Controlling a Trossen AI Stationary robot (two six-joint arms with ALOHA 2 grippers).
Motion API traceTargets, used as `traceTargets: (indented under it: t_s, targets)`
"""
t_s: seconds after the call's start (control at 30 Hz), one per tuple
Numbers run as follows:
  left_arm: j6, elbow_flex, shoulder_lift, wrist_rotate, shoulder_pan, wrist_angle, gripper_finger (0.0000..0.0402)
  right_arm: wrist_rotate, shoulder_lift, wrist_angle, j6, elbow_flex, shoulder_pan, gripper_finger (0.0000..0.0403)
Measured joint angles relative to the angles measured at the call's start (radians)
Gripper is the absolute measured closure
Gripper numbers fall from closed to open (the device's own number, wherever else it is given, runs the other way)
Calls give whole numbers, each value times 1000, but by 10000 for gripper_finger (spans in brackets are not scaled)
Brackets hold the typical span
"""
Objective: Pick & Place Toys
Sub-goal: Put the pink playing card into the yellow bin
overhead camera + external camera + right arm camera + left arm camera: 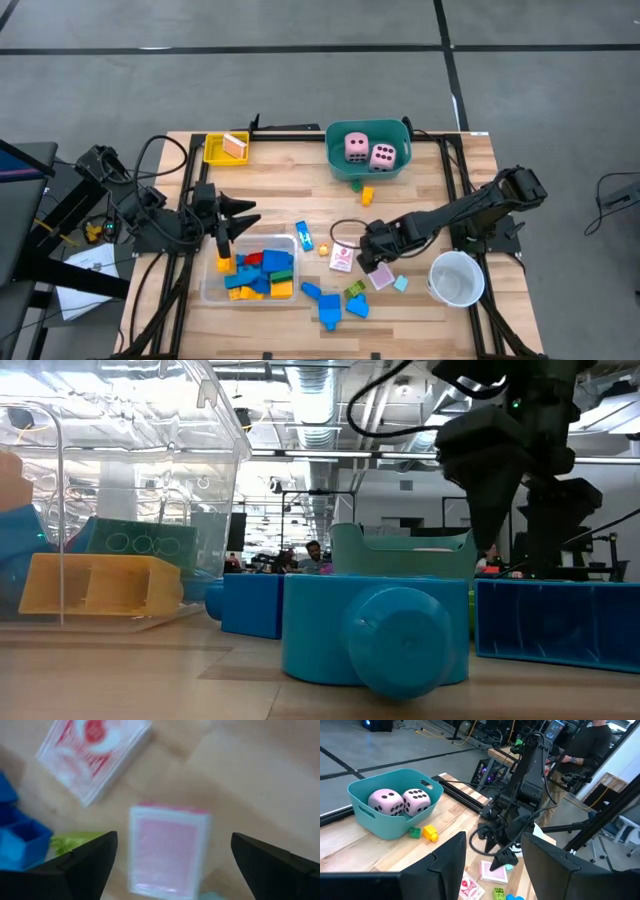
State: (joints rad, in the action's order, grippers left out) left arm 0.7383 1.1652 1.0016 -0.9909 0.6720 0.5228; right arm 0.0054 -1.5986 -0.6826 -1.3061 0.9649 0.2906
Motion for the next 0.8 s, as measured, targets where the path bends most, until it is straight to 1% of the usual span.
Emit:
traceTargets:
  t_s: [0.07, 0.2, 0.4, 0.6, 0.8]
  targets:
    - [0, 0, 0, 15, 0, 0, 216, -26, -33, 21, -19, 1, 15, 22]
    - [0, 0, 0, 20, 0, -2, 216, -41, -112, 30, -62, 8, 44, 22]
    - [0, 0, 0, 20, 0, -4, 216, -57, -202, 11, -71, 71, 56, 22]
    - [0, 0, 0, 20, 0, -7, 216, -50, -253, -37, -42, 104, 56, 23]
    - [0, 0, 0, 29, 0, -7, 216, -41, -261, -55, -33, 116, 56, 23]
